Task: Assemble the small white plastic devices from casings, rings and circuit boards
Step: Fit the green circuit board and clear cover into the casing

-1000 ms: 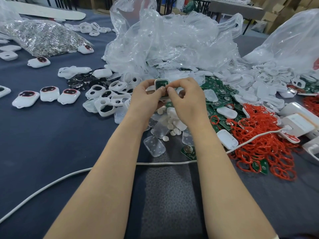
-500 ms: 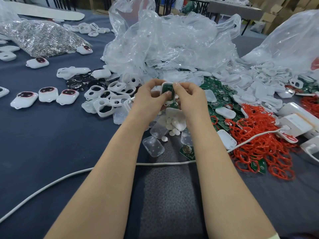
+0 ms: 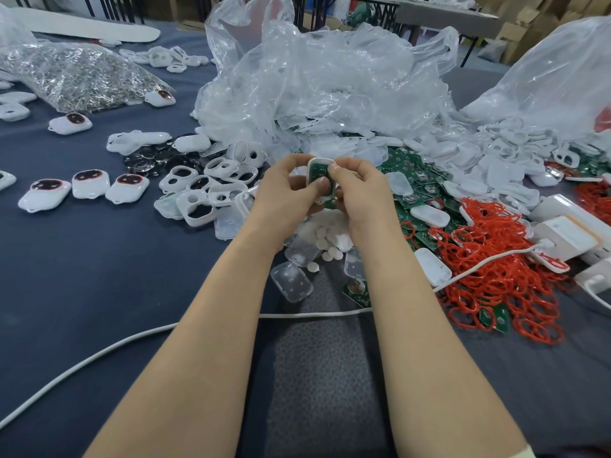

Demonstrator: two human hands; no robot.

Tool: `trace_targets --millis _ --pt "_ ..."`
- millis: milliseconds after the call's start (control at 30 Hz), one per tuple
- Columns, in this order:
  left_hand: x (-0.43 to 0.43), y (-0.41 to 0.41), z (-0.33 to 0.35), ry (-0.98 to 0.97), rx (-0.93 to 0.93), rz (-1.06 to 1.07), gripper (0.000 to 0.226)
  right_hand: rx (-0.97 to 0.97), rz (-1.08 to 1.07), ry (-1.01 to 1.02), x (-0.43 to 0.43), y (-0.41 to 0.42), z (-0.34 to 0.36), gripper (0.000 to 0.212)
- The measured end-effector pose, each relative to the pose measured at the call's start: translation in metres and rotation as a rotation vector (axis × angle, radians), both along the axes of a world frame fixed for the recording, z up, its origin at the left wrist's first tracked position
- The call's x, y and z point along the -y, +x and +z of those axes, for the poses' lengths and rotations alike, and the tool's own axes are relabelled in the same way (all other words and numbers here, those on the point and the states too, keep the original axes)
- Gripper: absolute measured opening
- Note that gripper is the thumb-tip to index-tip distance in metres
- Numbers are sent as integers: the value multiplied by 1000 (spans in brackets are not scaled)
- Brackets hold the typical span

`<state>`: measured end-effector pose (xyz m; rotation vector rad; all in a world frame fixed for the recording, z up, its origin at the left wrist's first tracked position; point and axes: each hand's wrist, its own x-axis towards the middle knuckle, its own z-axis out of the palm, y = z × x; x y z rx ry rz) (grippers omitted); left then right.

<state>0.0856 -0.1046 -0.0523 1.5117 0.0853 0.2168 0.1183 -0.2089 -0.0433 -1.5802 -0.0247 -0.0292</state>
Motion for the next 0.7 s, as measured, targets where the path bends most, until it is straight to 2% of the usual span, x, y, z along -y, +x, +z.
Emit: trace_targets --millis 367,700 --pt "-1 2 -1 -69 8 6 14 40 19 -56 2 -1 2 13" --pt "-2 -1 1 -141 -31 4 15 97 33 -100 5 -3 4 14"
